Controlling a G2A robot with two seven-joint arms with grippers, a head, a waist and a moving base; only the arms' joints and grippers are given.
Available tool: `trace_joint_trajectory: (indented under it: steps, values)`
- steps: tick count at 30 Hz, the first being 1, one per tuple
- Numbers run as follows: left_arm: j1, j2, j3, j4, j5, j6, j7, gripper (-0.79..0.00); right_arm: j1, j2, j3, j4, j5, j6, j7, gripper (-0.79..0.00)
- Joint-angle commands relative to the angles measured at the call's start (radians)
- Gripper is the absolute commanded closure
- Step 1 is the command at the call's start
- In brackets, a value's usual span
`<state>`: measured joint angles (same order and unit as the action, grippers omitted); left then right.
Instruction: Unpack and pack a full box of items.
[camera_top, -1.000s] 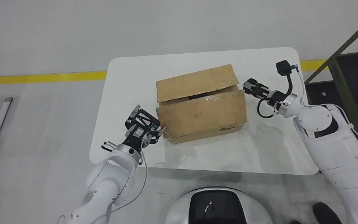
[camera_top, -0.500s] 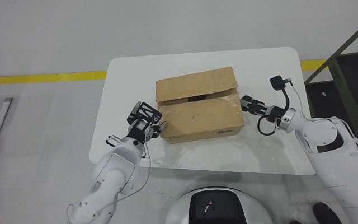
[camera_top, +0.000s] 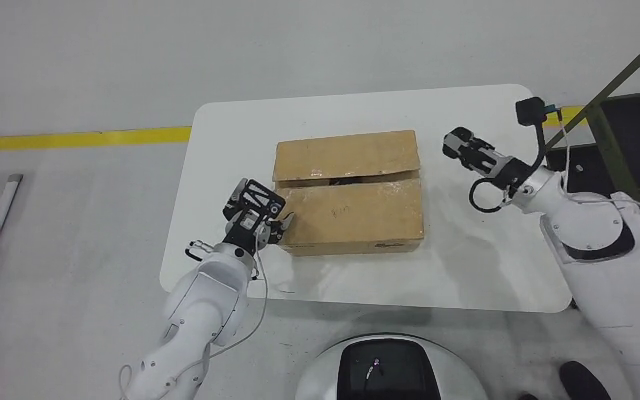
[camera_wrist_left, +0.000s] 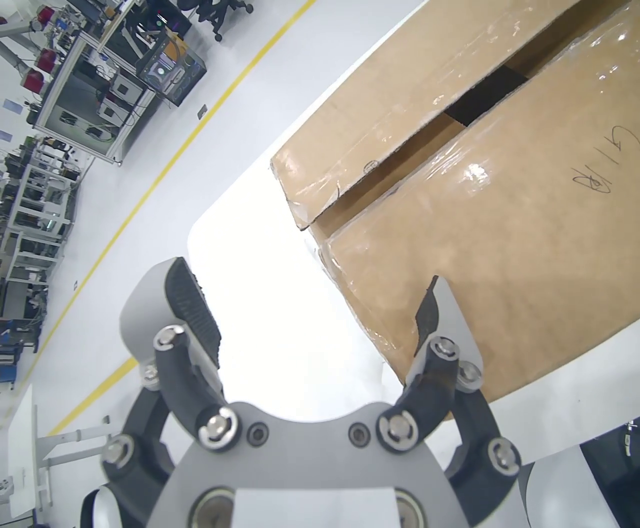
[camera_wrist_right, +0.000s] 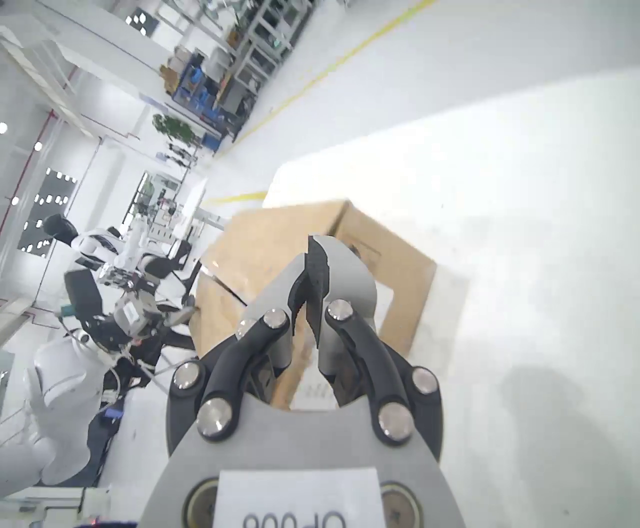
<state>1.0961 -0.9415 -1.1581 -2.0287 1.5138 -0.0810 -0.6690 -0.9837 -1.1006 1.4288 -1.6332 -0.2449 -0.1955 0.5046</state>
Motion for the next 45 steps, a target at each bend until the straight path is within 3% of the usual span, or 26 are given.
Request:
trace_joint_trajectory:
  steps: [1, 8, 14, 25, 26, 30, 35, 45]
  values:
    - [0.004, -0.002, -0.004, 0.0, 0.0, -0.004, 0.002, -0.785, 0.029, -0.005, -0.034, -0.011, -0.064, -0.028, -0.054, 0.0]
    - [0.023, -0.01, -0.017, 0.004, 0.004, -0.003, 0.005, -0.785, 0.11, -0.034, -0.254, 0.023, -0.344, -0.17, -0.196, 0.0]
    - [0.038, -0.015, -0.041, -0.003, 0.011, -0.007, -0.001, -0.785, 0.149, -0.063, -0.402, 0.105, -0.575, -0.147, -0.295, 0.0]
    - [0.123, -0.015, -0.163, -0.062, -0.002, 0.024, -0.085, -0.785, 0.186, -0.087, -0.438, 0.162, -0.58, -0.099, -0.268, 0.0]
    - [0.137, -0.015, -0.18, -0.066, -0.003, 0.036, -0.096, -0.745, 0.185, -0.088, -0.435, 0.159, -0.58, -0.101, -0.263, 0.0]
    - [0.182, -0.017, -0.213, -0.051, -0.014, 0.066, -0.138, 0.0, 0.182, -0.089, -0.427, 0.154, -0.583, -0.108, -0.249, 0.0]
    - [0.175, -0.028, -0.156, 0.0, -0.008, 0.039, -0.178, 0.0, 0.18, -0.09, -0.417, 0.148, -0.582, -0.121, -0.233, 0.0]
    - [0.108, -0.05, -0.037, 0.02, -0.027, -0.085, -0.128, 0.0, 0.181, -0.084, -0.381, 0.136, -0.594, -0.183, -0.156, 0.0]
